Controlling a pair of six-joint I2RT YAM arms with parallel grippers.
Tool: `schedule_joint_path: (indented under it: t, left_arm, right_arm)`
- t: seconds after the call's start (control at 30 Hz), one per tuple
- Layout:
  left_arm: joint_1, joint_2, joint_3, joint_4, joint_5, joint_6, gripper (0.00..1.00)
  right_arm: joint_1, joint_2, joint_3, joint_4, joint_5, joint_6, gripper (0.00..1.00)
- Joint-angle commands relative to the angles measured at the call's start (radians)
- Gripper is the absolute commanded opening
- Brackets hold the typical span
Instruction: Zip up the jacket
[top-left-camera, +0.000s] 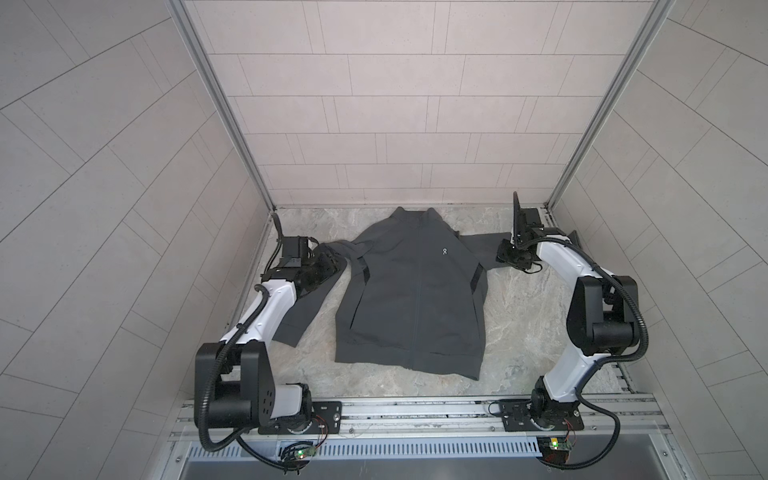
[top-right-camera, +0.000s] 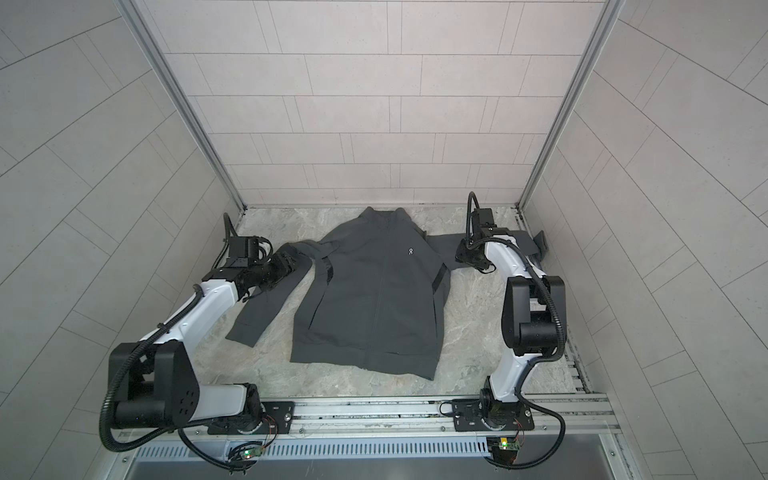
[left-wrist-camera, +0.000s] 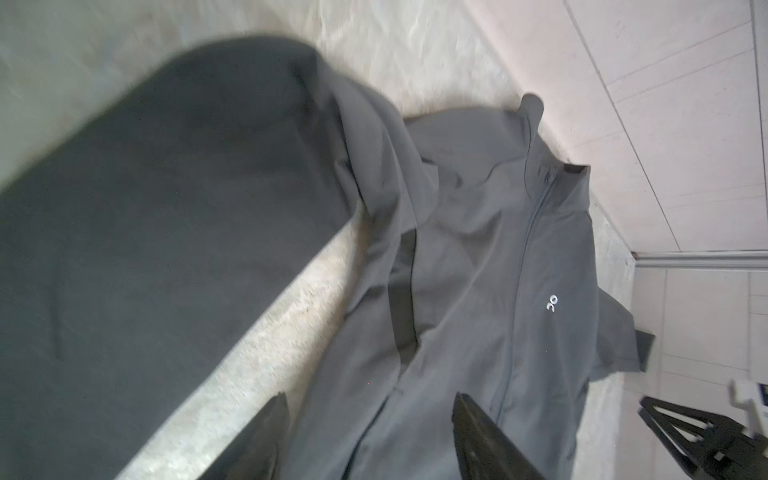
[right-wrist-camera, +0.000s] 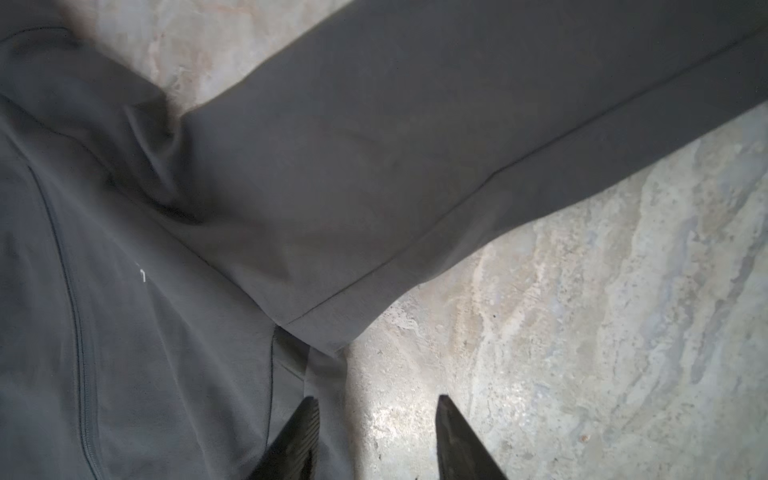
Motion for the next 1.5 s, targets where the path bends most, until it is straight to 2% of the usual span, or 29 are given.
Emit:
schedule_joint_path:
  t: [0.0, 0.07, 0.1, 0.17, 0.2, 0.27, 0.33, 0.5, 0.57, 0.63, 0.7, 0.77, 0.93, 1.1, 1.33, 1.47]
  left_arm:
    - [0.008, -0.138, -0.075, 0.227, -0.169, 0.12, 0.7]
    - [0.007, -0.212, -0.213, 0.413, -0.235, 0.13, 0.7]
    - [0.009, -0.242, -0.268, 0.488, -0.265, 0.126, 0.73]
    - [0.01, -0.279, -0.313, 0.522, -0.305, 0.124, 0.75]
    - [0.008, -0.287, -0.32, 0.511, -0.301, 0.127, 0.75]
    - [0.008, -0.289, -0.329, 0.494, -0.285, 0.12, 0.75]
    - [0.008, -0.289, -0.34, 0.487, -0.267, 0.096, 0.75]
    - [0.003, -0.312, -0.366, 0.464, -0.234, 0.06, 0.74]
    - [0.003, -0.318, -0.369, 0.441, -0.234, 0.06, 0.74]
    - [0.003, -0.32, -0.375, 0.432, -0.233, 0.061, 0.74]
    - [0.003, -0.317, -0.383, 0.431, -0.239, 0.054, 0.74]
    - [0.003, -0.309, -0.386, 0.432, -0.24, 0.039, 0.74]
    - [0.003, -0.298, -0.374, 0.415, -0.213, 0.024, 0.74]
    - [0.004, -0.319, -0.36, 0.351, -0.209, 0.034, 0.74]
    - [0.003, -0.348, -0.388, 0.328, -0.197, 0.032, 0.74]
    - [0.004, -0.343, -0.401, 0.337, -0.19, 0.032, 0.74]
  right_arm:
    - [0.003, -0.156, -0.129, 0.159, 0.139, -0.102, 0.53]
    - [-0.007, -0.193, -0.184, 0.242, 0.25, -0.153, 0.62]
    - [-0.034, -0.175, -0.17, 0.248, 0.27, -0.159, 0.66]
    - [-0.118, -0.072, -0.071, 0.204, 0.201, -0.146, 0.66]
    - [-0.163, 0.006, 0.017, 0.147, 0.163, -0.123, 0.65]
    - [-0.229, 0.171, 0.21, 0.022, 0.097, -0.084, 0.56]
    - [-0.264, 0.305, 0.356, -0.04, 0.053, -0.052, 0.52]
    - [-0.282, 0.518, 0.596, -0.163, 0.116, -0.015, 0.54]
    - [-0.284, 0.576, 0.664, -0.217, 0.125, -0.023, 0.5]
    - [-0.27, 0.591, 0.698, -0.242, 0.144, -0.046, 0.38]
    - [-0.267, 0.589, 0.693, -0.25, 0.121, -0.051, 0.23]
    - [-0.262, 0.572, 0.651, -0.239, 0.097, -0.042, 0.13]
    - [-0.211, 0.544, 0.583, -0.236, 0.09, -0.056, 0.04]
    - [-0.158, 0.51, 0.489, -0.233, 0.077, -0.044, 0.0]
    - [-0.102, 0.273, 0.072, -0.039, 0.026, 0.056, 0.0]
    - [-0.009, 0.129, -0.145, 0.085, 0.026, 0.152, 0.0]
